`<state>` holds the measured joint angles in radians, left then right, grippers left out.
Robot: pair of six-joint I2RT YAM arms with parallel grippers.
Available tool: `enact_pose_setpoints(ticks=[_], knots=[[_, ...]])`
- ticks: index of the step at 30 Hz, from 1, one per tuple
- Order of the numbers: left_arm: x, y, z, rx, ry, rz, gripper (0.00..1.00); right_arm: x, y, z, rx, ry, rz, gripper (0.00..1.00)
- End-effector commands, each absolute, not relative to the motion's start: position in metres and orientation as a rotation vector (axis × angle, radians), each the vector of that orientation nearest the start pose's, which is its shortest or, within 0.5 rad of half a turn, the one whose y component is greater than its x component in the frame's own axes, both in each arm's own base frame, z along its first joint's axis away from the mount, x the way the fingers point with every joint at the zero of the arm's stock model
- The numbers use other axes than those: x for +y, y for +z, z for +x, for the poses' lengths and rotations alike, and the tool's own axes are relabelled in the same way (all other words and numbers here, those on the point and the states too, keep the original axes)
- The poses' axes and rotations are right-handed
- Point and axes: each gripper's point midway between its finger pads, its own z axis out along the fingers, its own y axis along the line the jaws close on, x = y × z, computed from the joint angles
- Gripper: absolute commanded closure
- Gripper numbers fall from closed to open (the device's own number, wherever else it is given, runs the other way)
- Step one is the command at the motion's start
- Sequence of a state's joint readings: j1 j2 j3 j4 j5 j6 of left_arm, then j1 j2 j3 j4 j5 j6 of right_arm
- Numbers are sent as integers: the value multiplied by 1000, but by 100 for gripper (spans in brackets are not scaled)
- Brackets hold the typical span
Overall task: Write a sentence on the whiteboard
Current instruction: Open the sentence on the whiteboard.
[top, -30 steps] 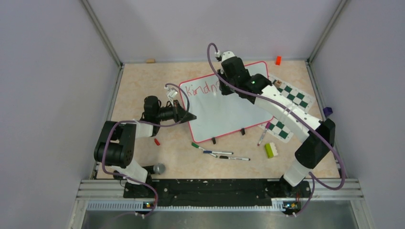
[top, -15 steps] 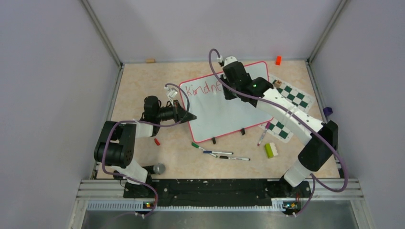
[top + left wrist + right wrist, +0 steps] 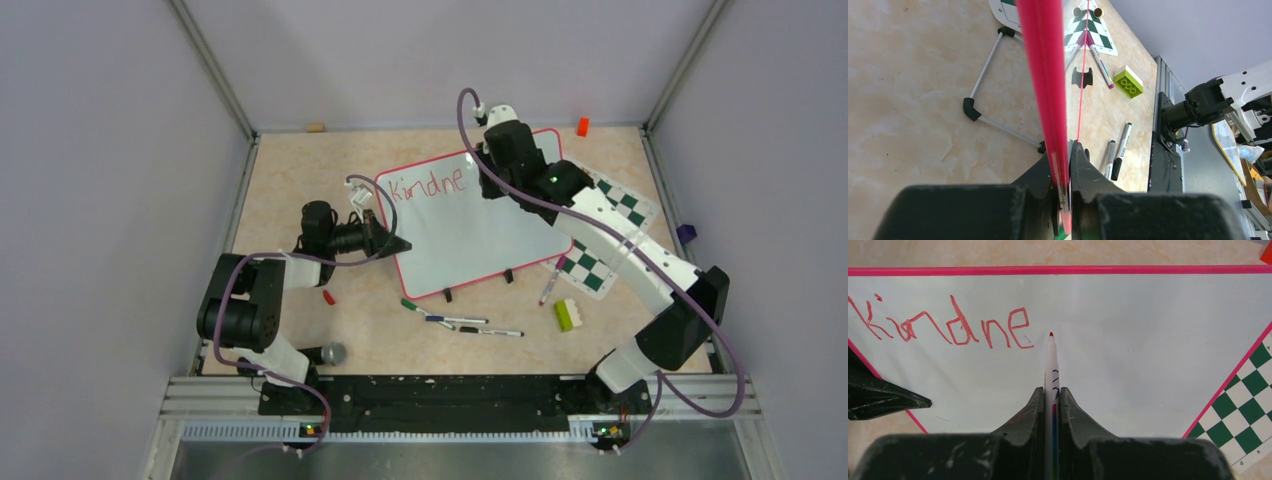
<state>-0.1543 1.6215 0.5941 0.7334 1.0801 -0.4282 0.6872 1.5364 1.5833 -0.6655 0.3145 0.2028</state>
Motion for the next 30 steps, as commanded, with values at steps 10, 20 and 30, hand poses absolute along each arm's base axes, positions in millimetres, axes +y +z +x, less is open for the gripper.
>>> enact_pose_setpoints(ticks=[10,20,30], knots=[[-197,73,321,1988,-1182,439,100,236,293,380,2075,238,-282,100],[-196,72,322,1989,-1180,436,100,239,285,389,2092,239,-283,100],[-196,72,322,1990,-1180,435,100,248,277,391,2106,276,-322,100]])
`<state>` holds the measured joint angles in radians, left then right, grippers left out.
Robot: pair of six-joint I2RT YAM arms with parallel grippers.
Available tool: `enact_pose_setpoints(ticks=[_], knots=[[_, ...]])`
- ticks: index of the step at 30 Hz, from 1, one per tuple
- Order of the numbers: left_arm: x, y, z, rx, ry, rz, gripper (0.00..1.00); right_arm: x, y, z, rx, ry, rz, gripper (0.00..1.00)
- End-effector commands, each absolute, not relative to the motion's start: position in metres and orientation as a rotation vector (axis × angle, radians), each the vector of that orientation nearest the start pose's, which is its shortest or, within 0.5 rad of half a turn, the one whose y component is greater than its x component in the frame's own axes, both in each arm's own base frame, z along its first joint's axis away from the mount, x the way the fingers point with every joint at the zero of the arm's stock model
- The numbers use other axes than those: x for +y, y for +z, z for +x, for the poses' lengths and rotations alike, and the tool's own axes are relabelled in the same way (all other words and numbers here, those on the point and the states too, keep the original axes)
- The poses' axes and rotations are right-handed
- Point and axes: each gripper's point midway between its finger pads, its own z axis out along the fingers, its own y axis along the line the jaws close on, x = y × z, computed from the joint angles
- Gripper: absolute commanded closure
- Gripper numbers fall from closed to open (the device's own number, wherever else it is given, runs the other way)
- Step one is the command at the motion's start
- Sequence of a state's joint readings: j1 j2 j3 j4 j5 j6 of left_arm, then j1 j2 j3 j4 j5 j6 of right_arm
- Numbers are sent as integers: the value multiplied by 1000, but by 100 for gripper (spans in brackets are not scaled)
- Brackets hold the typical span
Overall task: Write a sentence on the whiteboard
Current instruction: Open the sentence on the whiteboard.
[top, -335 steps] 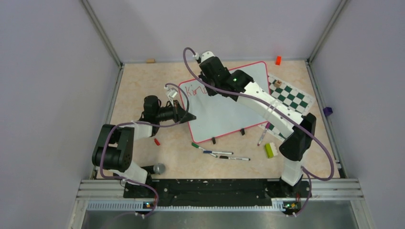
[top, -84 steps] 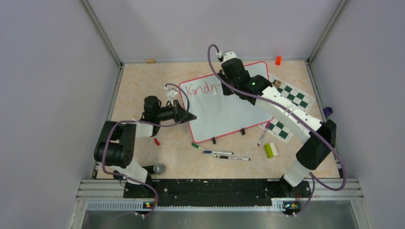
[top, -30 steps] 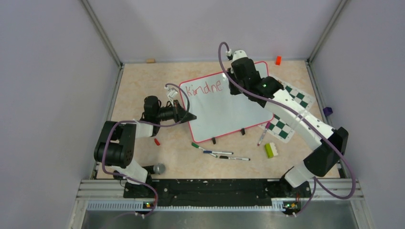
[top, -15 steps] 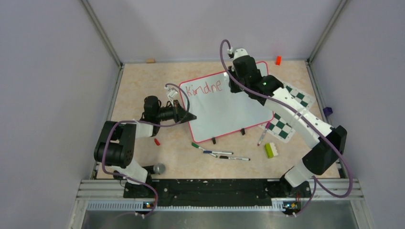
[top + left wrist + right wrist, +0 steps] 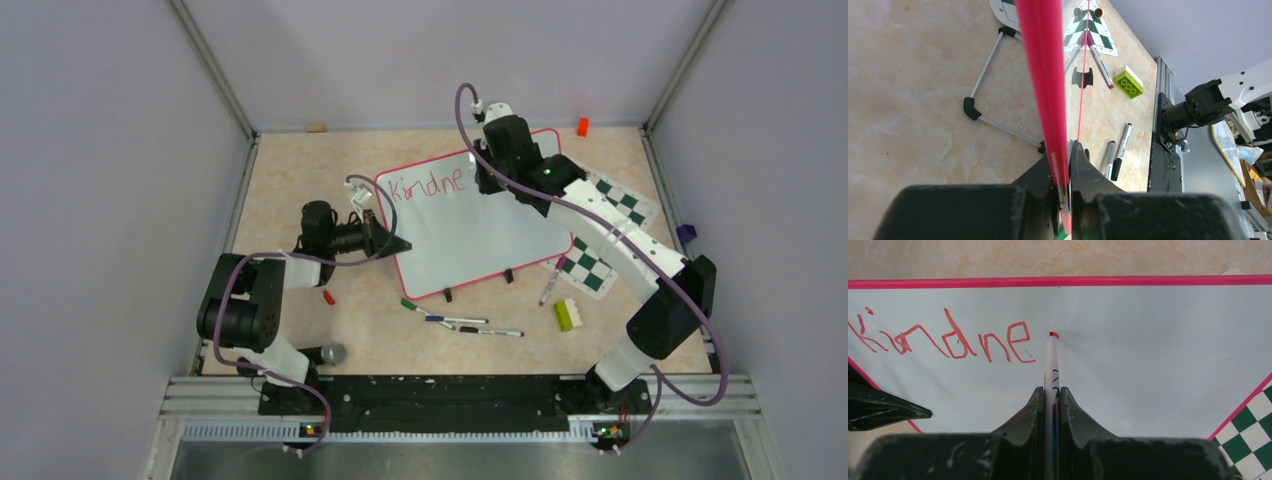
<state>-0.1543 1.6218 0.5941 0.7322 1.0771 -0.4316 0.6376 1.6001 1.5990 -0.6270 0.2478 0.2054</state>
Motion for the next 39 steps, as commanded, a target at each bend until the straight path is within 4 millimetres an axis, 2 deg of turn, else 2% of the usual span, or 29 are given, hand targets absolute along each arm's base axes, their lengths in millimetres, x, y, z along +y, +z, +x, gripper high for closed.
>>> enact_pose_setpoints(ticks=[1,5,12,23,31,39], knots=[[-196,72,322,1991,-1181,435,100,249,276,390,2110,280,-327,100],[-196,72,322,1990,-1178,434,100,251,270,385,2124,298,-358,100],[-196,72,322,1990,-1180,435,100,245,261,378,2149,276,-380,100],[-196,72,322,1990,-1179,434,100,219,260,381,2156,129,-313,100],[-196,72,322,1992,-1179,434,100,215,254,376,2181,115,-330,100],[-196,72,322,1992,-1181,434,100,223,250,366,2204,180,-389,100]])
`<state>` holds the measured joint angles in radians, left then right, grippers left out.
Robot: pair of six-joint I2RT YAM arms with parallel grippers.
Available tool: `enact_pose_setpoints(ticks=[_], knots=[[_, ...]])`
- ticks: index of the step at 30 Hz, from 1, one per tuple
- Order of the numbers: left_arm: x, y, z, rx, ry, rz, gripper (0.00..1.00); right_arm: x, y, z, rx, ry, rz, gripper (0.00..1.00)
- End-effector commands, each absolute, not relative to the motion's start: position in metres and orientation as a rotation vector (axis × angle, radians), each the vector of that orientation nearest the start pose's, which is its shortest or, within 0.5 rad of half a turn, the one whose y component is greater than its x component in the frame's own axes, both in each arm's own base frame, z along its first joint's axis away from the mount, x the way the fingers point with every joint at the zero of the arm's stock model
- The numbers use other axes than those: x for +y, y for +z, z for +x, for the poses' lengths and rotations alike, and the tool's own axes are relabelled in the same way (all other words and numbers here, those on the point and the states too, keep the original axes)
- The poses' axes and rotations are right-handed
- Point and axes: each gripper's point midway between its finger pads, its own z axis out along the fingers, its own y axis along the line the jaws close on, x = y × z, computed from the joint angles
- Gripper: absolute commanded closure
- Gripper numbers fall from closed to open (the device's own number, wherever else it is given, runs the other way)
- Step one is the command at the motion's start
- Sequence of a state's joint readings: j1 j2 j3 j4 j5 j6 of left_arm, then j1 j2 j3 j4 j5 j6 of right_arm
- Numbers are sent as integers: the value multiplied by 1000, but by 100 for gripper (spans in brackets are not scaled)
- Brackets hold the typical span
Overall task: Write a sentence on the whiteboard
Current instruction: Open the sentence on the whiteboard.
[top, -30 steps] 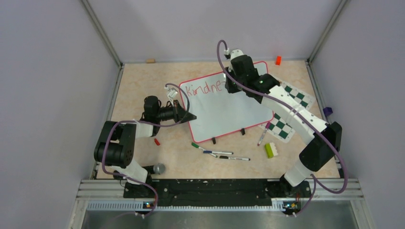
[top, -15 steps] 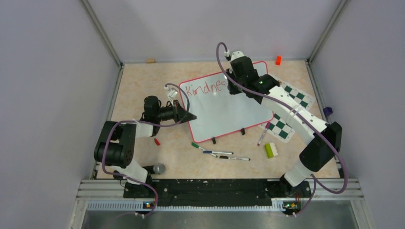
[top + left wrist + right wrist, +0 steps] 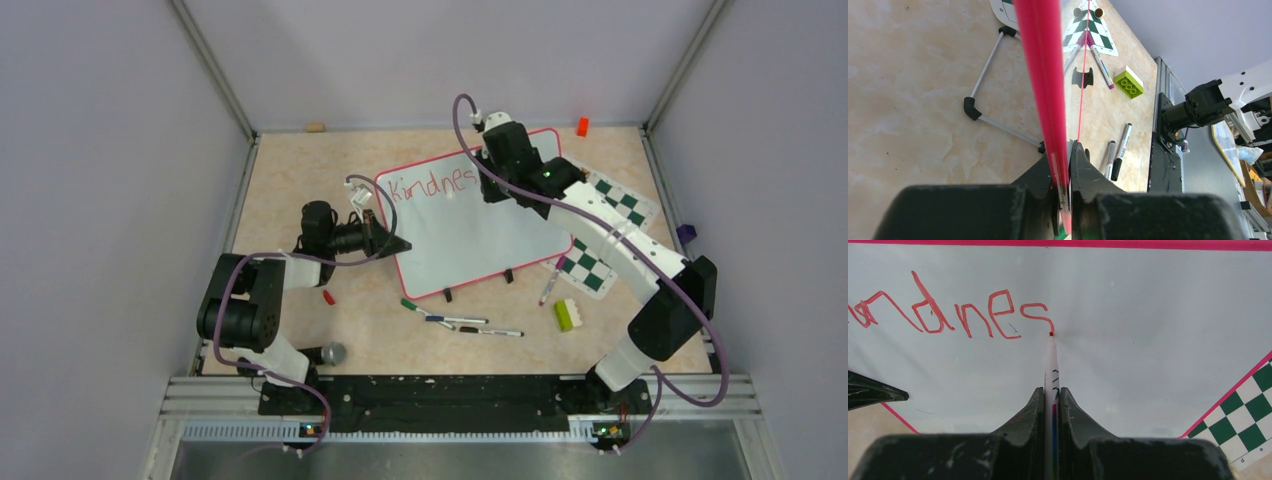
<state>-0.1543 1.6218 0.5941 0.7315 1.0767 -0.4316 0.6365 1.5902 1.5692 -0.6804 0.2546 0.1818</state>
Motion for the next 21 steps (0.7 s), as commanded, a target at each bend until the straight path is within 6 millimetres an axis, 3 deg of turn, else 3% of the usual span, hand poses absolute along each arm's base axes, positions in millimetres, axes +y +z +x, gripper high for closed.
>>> enact_pose_setpoints(ticks=[1,9,21], knots=[[-196,72,321,1991,-1181,435,100,225,251,366,2203,192,-393,100],[-196,72,322,1990,-1180,437,100,234,267,367,2155,261,-392,100],[-196,72,322,1991,-1181,436,100,215,293,369,2100,312,-313,100]])
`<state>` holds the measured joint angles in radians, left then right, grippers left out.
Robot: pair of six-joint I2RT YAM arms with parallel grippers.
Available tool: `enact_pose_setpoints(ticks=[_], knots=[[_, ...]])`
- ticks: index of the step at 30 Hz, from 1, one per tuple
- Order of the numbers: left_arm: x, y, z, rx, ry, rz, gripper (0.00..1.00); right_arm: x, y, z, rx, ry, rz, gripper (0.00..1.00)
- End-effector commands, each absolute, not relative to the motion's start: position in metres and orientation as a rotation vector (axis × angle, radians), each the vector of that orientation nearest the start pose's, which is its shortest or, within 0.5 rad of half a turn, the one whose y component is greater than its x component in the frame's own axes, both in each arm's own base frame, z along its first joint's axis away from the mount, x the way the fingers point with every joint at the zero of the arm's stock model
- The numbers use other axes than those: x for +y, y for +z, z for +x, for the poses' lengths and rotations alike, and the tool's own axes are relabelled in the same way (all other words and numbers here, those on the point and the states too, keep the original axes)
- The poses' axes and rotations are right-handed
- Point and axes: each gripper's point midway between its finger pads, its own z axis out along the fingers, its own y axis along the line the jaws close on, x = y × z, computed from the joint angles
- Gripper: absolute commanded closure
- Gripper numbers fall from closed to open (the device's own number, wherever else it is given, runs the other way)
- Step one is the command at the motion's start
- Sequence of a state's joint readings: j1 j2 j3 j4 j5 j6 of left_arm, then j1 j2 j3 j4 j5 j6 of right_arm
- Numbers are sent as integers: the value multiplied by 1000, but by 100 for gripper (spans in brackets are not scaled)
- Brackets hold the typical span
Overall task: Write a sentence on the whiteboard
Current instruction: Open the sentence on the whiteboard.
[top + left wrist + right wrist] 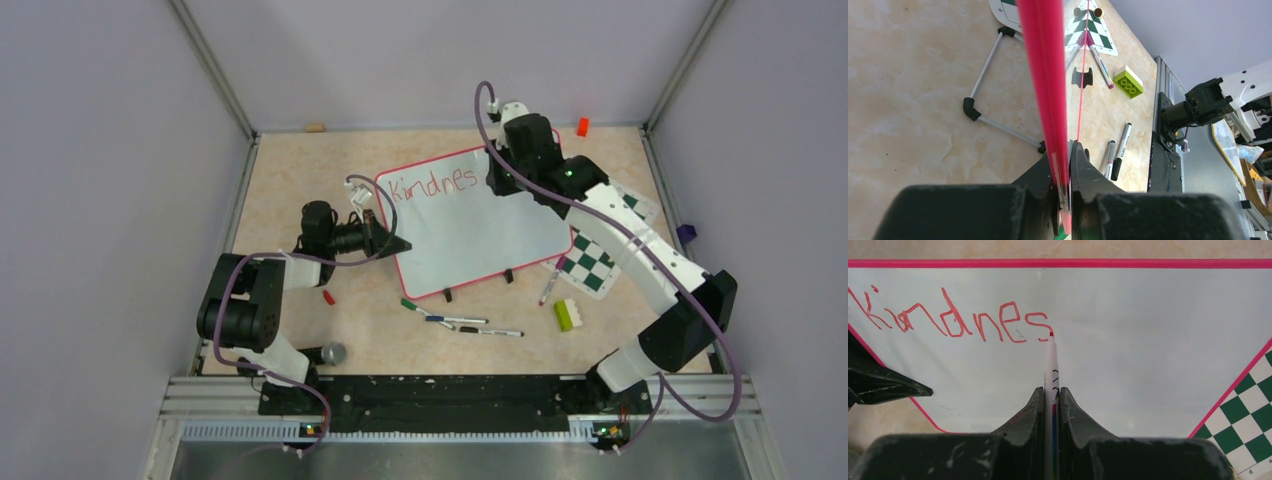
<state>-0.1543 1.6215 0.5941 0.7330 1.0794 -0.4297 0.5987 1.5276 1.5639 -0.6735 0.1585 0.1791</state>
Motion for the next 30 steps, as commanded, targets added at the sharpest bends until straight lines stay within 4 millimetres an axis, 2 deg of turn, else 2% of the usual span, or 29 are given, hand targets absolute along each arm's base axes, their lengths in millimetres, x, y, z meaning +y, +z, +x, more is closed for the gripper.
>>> enact_pose_setpoints(ticks=[1,9,24,30], knots=[[-196,72,322,1990,-1180,437,100,213,293,371,2101,309,-304,100],[-196,72,321,1992,-1180,436,100,207,283,387,2121,260,-256,100],[-196,72,322,1991,-1180,437,100,202,271,404,2132,182,-234,100],[-196,71,322,1994,-1181,435,100,206,273,406,2117,198,-250,100]])
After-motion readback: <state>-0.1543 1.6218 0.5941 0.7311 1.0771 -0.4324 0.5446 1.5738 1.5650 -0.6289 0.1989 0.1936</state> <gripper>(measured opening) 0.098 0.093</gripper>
